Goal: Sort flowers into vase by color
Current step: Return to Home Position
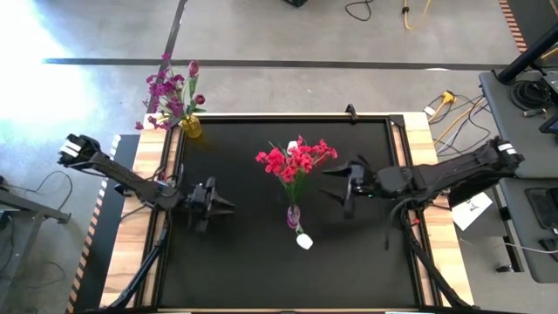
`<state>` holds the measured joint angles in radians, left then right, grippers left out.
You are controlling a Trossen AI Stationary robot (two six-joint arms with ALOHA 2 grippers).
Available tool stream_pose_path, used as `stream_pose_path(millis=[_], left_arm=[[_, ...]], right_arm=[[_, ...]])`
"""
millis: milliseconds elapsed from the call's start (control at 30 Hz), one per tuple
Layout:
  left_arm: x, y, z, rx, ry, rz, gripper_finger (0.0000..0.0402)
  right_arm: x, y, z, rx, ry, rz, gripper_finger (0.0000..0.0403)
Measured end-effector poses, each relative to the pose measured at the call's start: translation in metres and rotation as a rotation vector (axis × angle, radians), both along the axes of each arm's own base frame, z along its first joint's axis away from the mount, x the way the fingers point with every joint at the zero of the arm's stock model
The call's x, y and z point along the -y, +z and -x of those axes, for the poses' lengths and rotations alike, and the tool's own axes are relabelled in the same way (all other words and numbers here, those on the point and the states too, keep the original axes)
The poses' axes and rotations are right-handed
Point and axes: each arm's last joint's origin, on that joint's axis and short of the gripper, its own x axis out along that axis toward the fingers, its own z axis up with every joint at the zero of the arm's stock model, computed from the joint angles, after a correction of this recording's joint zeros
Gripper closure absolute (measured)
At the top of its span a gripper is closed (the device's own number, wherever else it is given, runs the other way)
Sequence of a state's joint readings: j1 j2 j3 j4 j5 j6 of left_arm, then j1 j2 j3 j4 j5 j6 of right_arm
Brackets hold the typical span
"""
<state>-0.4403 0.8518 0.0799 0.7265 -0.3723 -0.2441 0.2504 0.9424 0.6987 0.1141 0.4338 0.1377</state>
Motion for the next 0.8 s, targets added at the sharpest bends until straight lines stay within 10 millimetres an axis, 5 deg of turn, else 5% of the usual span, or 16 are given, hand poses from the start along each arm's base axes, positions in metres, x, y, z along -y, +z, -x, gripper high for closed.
stream_pose_path(millis=[167,400,533,800], left_arm=[[-0.014,-0.006,-0.008,-0.043,0.013,-0.003,0.0319],[-0.03,-0.008,-0.013,-0.062,0.05,-0.052,0.0324],[-0.031,-0.005,-0.004,-0.079,0.011,-0.114,0.0324],[-0.036,0.012,0.016,0.023,0.056,-0.186,0.0324]], right_arm=[[0.004,-0.007,0.012,0.102,0.169,0.038,0.0196],[0.023,-0.032,0.026,0.044,0.156,0.151,0.0326],[0.032,-0.016,0.056,0.042,0.135,0.188,0.0385],[0.045,-0.003,0.133,0.117,-0.044,0.214,0.039]])
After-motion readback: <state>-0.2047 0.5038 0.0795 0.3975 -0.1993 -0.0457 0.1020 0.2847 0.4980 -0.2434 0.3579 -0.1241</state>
